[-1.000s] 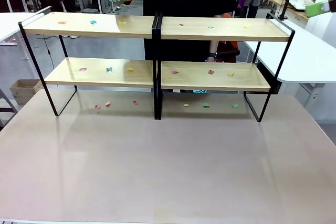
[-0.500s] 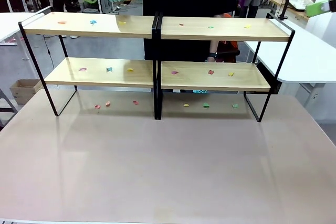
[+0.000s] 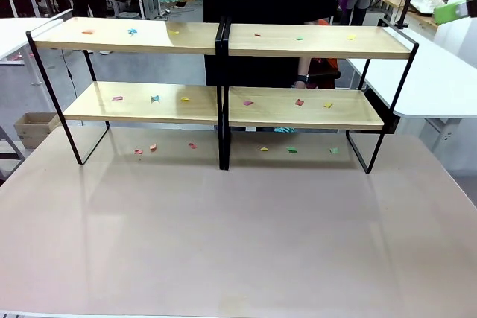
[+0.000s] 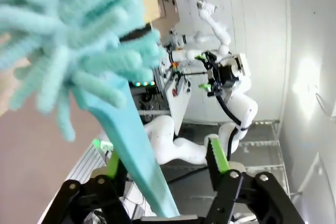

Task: Clean the shelves.
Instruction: Pick up the Duster when the human hands it over.

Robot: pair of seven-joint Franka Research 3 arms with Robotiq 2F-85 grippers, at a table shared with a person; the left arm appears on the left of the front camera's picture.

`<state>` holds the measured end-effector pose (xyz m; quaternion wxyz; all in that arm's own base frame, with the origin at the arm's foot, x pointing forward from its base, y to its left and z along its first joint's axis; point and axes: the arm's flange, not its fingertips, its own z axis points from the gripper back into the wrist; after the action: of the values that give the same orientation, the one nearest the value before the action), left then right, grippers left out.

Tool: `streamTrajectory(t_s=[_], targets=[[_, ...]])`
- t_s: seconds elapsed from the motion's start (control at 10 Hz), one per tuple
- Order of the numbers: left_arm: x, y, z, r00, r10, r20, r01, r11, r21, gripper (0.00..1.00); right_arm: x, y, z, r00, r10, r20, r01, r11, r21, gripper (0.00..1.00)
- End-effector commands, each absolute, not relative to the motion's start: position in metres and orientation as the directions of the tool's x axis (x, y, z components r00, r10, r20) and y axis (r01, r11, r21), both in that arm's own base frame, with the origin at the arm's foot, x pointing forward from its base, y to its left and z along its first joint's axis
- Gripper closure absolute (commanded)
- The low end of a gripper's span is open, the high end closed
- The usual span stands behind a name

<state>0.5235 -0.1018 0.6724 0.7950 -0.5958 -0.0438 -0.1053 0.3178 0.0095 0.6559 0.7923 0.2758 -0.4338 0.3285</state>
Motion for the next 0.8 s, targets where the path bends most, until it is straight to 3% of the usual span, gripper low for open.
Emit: streamTrajectory(t_s=[0.0, 0.1, 0.2, 0.3, 0.4, 0.7], targets=[[0.5181, -0.1056, 0.6779, 0.974, -0.068, 0.215, 0.226, 0.309, -0.924, 1.0, 0.3177, 0.0105, 0.6567, 0.404, 0.279, 0.871, -0.762, 0.63, 0.152, 0.0], [0.5192, -0.1054, 0.6774, 0.974, -0.059, 0.22, 0.227, 0.327, -0.917, 1.0, 0.3177, 0.0105, 0.6567, 0.404, 0.279, 0.871, -0.762, 0.63, 0.152, 0.0], [0.5185, -0.105, 0.6772, 0.974, -0.058, 0.218, 0.225, 0.334, -0.915, 0.87, 0.3177, 0.0105, 0.6567, 0.404, 0.279, 0.871, -0.762, 0.63, 0.152, 0.0], [0.5186, -0.1039, 0.6775, 0.971, -0.045, 0.234, 0.234, 0.358, -0.904, 0.97, 0.3177, 0.0105, 0.6567, 0.404, 0.279, 0.871, -0.762, 0.63, 0.152, 0.0], [0.5186, -0.103, 0.6773, 0.971, -0.049, 0.233, 0.235, 0.364, -0.901, 1.0, 0.3177, 0.0105, 0.6567, 0.404, 0.279, 0.871, -0.762, 0.63, 0.152, 0.0], [0.5184, -0.1013, 0.6751, 0.973, -0.067, 0.221, 0.23, 0.362, -0.903, 1.0, 0.3177, 0.0105, 0.6567, 0.404, 0.279, 0.871, -0.762, 0.63, 0.152, 0.0]])
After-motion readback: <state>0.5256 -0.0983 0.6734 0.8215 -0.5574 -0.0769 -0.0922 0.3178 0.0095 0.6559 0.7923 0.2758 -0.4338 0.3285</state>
